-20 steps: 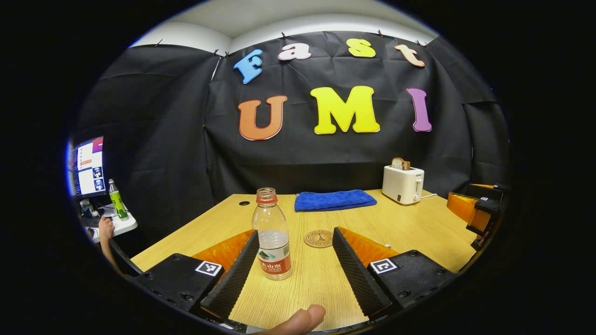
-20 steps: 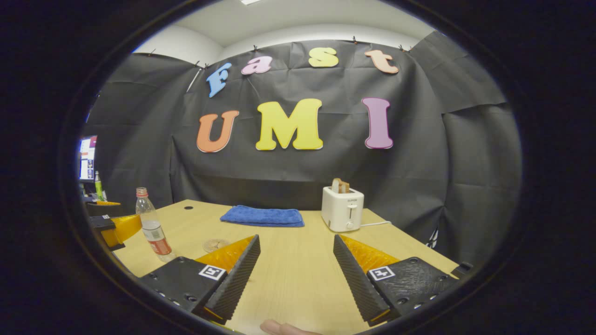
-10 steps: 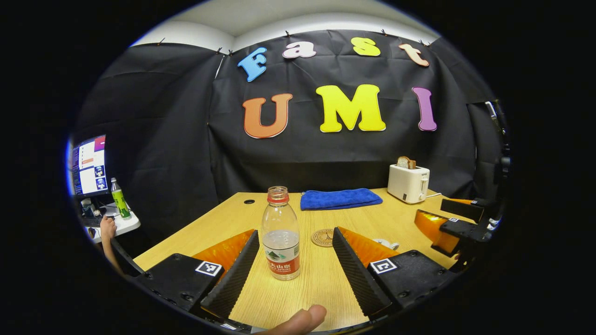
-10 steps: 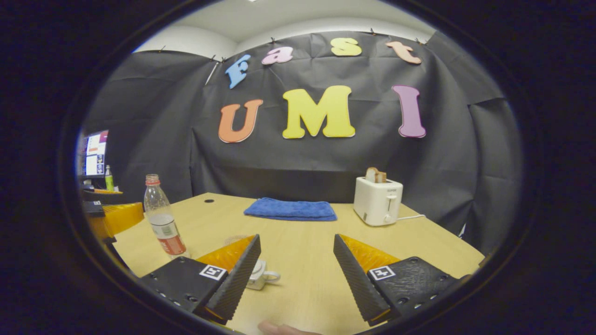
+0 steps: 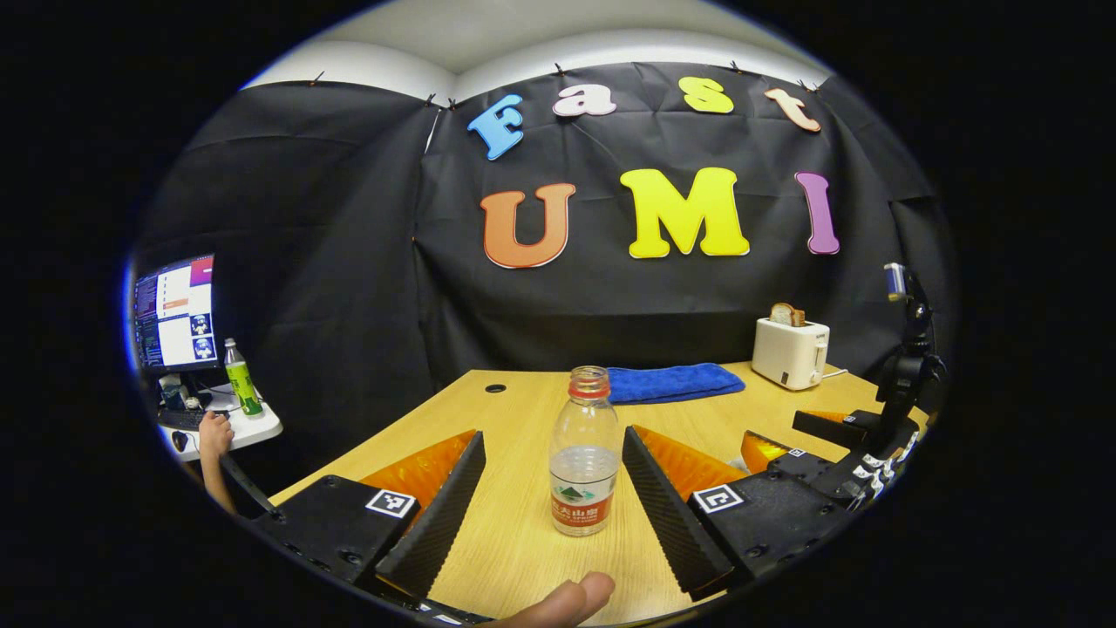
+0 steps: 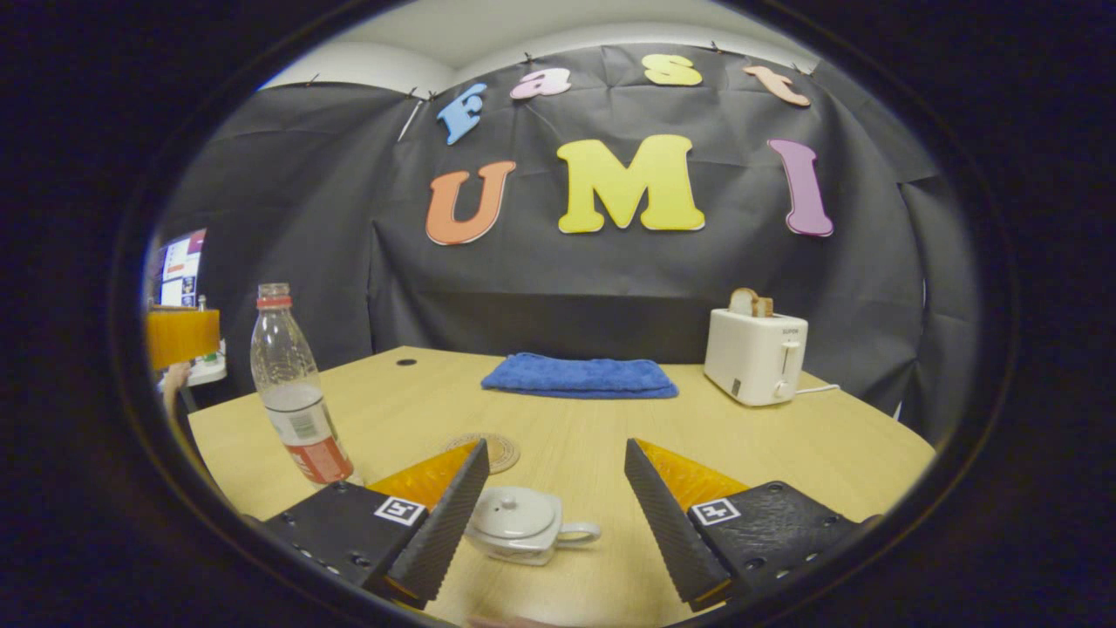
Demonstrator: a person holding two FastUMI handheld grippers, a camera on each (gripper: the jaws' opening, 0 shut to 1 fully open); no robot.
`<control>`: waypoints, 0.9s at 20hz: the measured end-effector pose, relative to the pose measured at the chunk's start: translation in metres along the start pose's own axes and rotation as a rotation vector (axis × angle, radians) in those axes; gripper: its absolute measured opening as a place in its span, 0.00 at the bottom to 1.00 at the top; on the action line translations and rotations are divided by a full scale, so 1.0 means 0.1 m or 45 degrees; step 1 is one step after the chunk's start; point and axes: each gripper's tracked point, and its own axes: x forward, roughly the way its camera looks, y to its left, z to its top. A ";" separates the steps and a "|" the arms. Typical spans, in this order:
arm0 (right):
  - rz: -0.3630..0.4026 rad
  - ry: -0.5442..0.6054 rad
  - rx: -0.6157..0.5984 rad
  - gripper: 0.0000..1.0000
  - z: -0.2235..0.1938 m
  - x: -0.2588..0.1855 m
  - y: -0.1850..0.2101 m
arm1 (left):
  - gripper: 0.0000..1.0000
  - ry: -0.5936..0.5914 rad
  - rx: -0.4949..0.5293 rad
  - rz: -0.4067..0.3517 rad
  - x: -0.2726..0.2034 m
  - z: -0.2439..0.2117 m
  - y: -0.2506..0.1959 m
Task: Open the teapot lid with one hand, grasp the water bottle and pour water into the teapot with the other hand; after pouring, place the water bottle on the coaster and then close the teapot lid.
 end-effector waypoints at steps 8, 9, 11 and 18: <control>0.050 0.066 0.012 0.59 -0.18 0.08 0.16 | 0.99 0.030 -0.058 0.011 0.08 -0.07 0.19; 0.066 0.072 0.019 0.58 -0.16 0.09 0.20 | 0.99 0.034 -0.059 0.011 0.09 -0.08 0.20; 0.057 0.058 0.002 0.36 -0.18 0.09 0.20 | 0.99 0.039 -0.063 0.017 0.10 -0.09 0.23; 0.086 0.038 0.005 0.38 -0.18 0.10 0.22 | 0.99 0.052 -0.074 -0.004 0.12 -0.13 0.20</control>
